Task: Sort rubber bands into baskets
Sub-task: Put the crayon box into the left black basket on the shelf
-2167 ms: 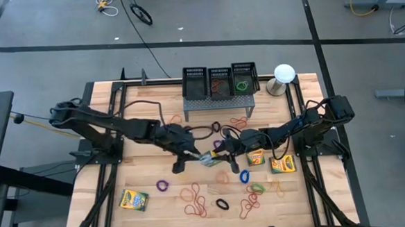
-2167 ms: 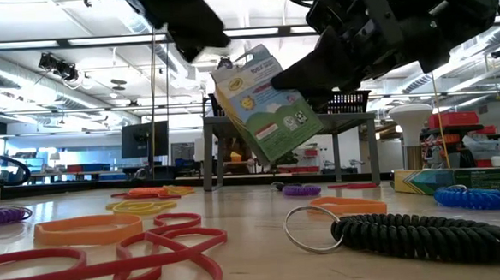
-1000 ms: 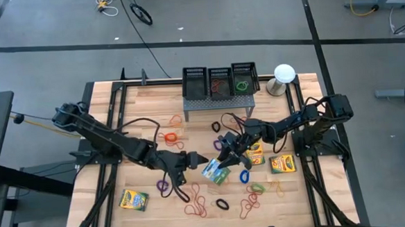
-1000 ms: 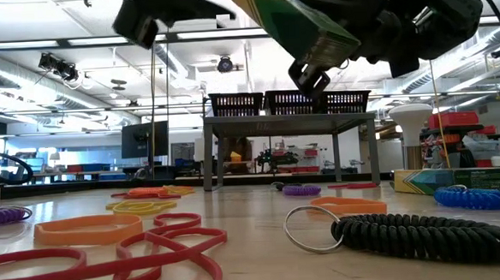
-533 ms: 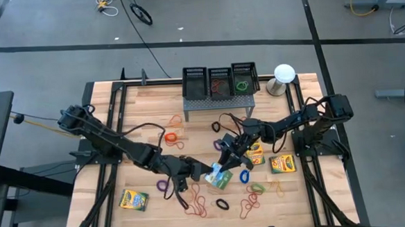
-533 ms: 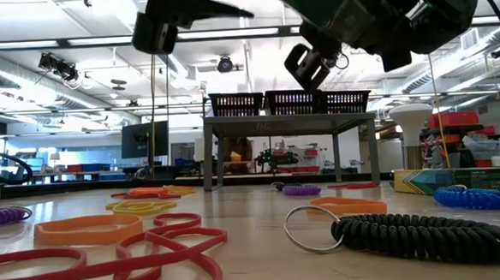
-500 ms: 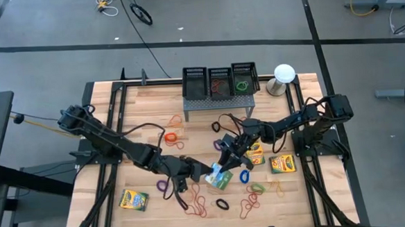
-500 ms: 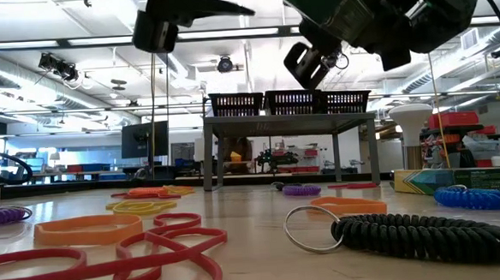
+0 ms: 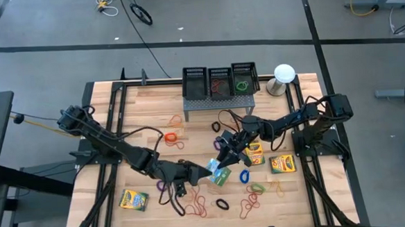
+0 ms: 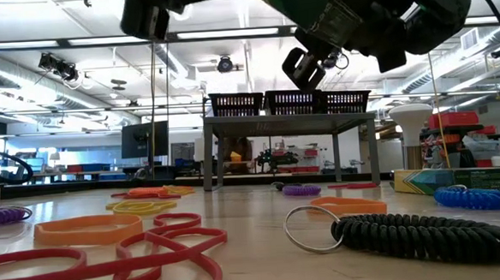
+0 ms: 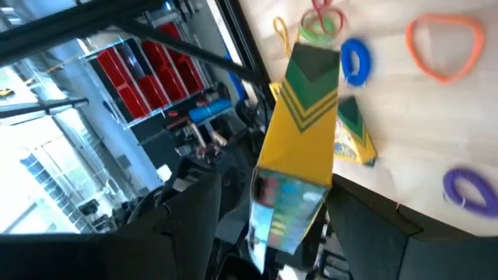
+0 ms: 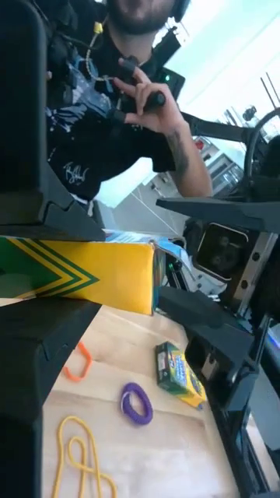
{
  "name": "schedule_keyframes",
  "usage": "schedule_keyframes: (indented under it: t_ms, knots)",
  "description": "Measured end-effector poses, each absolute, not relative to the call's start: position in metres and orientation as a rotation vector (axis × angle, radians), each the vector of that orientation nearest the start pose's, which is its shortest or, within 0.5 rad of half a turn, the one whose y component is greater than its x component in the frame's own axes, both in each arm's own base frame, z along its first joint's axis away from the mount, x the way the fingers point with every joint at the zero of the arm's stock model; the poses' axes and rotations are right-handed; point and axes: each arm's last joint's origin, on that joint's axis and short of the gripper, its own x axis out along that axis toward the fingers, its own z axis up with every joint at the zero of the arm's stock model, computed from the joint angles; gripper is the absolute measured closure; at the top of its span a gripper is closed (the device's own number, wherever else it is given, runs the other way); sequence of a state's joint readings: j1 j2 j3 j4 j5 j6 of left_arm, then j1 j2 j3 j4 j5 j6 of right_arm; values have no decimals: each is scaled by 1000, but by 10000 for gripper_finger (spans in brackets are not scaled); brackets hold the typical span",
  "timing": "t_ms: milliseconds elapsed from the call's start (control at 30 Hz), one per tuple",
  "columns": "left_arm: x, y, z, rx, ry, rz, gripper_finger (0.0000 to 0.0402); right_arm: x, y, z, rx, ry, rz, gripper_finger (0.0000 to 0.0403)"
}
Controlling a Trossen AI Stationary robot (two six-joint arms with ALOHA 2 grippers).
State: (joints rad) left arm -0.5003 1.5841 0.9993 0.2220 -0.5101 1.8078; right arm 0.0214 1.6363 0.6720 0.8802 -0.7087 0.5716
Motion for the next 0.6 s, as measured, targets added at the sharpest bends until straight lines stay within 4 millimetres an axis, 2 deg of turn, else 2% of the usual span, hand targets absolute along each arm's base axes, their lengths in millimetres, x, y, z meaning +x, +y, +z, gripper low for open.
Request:
schedule_keyframes:
  t_ms: [367, 600]
  knots:
    - [318, -144, 246, 1992, 245, -324, 172, 315, 23, 192, 601, 297, 678, 302]
    - [319, -143, 246, 1978, 253, -320, 232, 315, 23, 192, 593, 293, 677, 302]
